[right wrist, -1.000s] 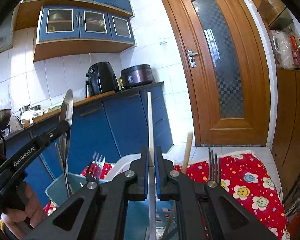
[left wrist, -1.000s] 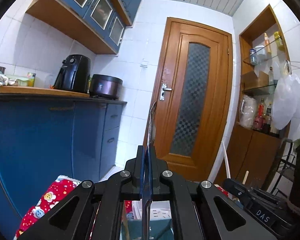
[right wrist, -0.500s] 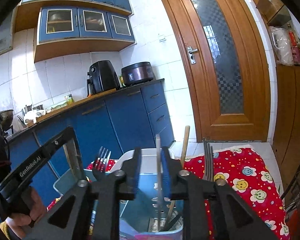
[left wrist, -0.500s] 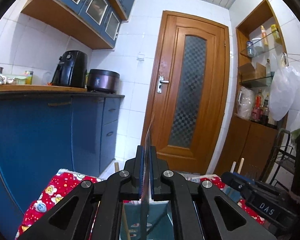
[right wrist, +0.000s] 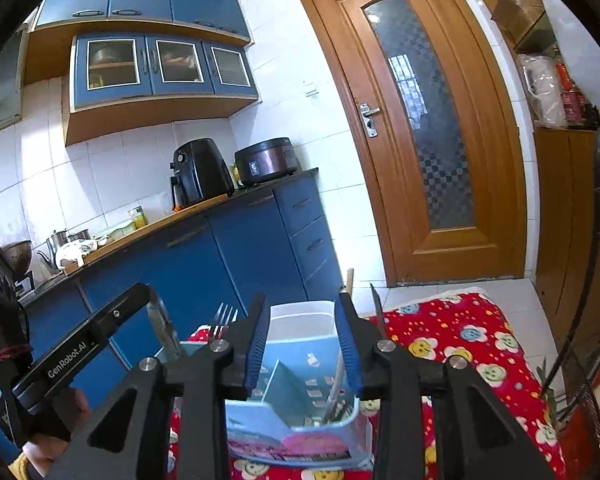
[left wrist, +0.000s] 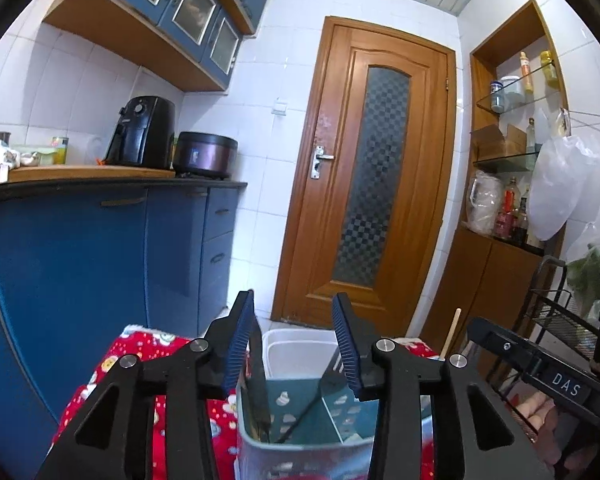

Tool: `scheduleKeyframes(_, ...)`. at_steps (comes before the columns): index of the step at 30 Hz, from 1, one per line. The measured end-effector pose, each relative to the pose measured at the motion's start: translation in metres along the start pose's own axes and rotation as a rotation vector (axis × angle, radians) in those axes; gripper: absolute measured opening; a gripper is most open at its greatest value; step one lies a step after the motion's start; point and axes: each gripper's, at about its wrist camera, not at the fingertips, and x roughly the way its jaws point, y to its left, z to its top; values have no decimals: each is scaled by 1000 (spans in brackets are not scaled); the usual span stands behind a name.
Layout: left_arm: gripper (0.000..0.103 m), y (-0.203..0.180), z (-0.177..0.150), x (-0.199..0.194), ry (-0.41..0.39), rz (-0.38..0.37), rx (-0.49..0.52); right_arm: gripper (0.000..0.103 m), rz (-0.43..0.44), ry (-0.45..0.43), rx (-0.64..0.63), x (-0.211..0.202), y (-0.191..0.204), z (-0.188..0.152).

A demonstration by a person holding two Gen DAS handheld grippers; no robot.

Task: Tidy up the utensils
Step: 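Open both tools to drop the chopstick and knife into the holder, then move both tools back down to the utensils on the table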

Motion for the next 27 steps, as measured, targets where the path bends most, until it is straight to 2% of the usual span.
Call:
scheduleKeyframes(12, 42, 3, -3, -36, 68, 3, -32, 37, -7, 34, 44, -42, -4, -5)
scheduleKeyframes(27, 42, -9, -19, -78, 156, -33, -14, 37, -27, 149, 29, -74, 10, -36)
